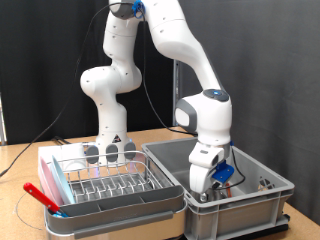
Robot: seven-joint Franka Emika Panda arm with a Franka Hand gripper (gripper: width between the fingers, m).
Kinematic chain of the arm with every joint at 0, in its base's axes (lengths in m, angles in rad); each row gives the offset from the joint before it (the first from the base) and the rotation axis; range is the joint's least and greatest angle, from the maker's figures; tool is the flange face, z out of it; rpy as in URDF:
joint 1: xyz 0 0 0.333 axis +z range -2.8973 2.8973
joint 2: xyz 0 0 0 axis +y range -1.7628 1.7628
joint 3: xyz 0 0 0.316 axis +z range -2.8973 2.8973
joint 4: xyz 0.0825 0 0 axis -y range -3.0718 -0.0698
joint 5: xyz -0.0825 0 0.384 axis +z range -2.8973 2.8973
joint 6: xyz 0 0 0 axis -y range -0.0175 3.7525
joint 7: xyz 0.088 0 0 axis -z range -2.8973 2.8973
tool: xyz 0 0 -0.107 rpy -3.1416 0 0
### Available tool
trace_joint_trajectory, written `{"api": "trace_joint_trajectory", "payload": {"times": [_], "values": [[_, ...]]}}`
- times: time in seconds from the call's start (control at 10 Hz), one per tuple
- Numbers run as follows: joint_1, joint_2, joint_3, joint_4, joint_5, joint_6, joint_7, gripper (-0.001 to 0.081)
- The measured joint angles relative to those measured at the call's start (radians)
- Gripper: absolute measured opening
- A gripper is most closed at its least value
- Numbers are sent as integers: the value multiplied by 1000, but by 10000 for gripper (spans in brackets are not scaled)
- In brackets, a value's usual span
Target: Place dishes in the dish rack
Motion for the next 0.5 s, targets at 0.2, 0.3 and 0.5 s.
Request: {"api": "trace_joint_trajectory", "payload": {"times": [0.2, 0.3, 0.5], "values": [[0, 10, 10, 0, 10, 16, 0, 808], [0, 13, 11, 0, 12, 22, 0, 808], [0, 24, 12, 0, 20, 32, 0, 521]]}}
